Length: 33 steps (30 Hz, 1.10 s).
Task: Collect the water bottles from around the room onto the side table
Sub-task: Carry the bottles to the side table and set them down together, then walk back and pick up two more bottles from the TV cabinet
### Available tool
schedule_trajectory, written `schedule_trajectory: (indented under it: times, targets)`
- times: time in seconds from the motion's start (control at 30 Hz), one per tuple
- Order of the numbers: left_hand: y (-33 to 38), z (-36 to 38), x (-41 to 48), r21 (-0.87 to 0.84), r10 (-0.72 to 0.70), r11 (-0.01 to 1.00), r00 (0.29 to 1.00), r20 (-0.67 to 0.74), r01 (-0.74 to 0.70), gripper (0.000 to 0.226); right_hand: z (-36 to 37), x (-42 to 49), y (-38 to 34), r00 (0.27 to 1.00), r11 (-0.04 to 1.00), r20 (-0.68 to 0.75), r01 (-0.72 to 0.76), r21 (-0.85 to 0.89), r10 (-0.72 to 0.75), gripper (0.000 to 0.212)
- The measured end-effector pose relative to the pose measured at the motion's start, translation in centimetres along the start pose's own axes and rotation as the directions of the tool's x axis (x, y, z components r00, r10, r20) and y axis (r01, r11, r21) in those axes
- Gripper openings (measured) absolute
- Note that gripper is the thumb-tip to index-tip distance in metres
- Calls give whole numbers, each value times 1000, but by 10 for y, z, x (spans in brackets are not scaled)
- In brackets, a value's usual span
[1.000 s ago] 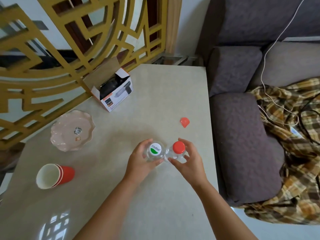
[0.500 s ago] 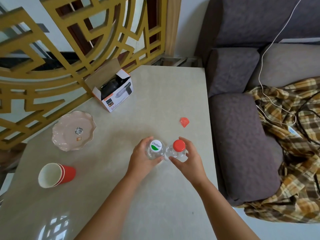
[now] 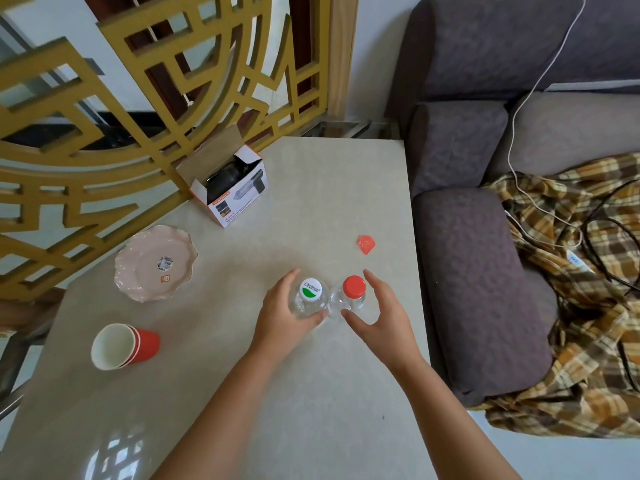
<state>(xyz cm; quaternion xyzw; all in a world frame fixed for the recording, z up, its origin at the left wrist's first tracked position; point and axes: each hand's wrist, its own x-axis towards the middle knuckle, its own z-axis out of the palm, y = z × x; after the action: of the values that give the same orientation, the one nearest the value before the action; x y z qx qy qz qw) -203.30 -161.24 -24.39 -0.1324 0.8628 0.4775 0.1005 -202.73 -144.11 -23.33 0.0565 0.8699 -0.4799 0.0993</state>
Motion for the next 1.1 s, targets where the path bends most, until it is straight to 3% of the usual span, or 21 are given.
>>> schedule_trajectory:
  times: [0.1,0.23,0.43,0.83,1.1]
  targets:
    - [13,-17,-19,34,65,997,997,-28,-64,78,-10,-12,-11,998,997,-42,51,-61,-54,68]
    - [26,-33,-42,168,275,953,951,-142,-251,58,-25,-31,-23,987,978,-116,92,-189,-115,57]
    - [62,-51,-71,402,510,819,840,-185,-408,40,-49,-65,-54,893,873,-303,170,-457,-333,39]
    - [132,-43,-135,500,743,524,657,127,-689,38,-92,-149,-90,817,781,-419,60,-622,-396,31]
    - [167,-7,-185,370,823,381,493,283,-848,41,-128,-224,-73,731,791,-590,-116,-601,-342,30]
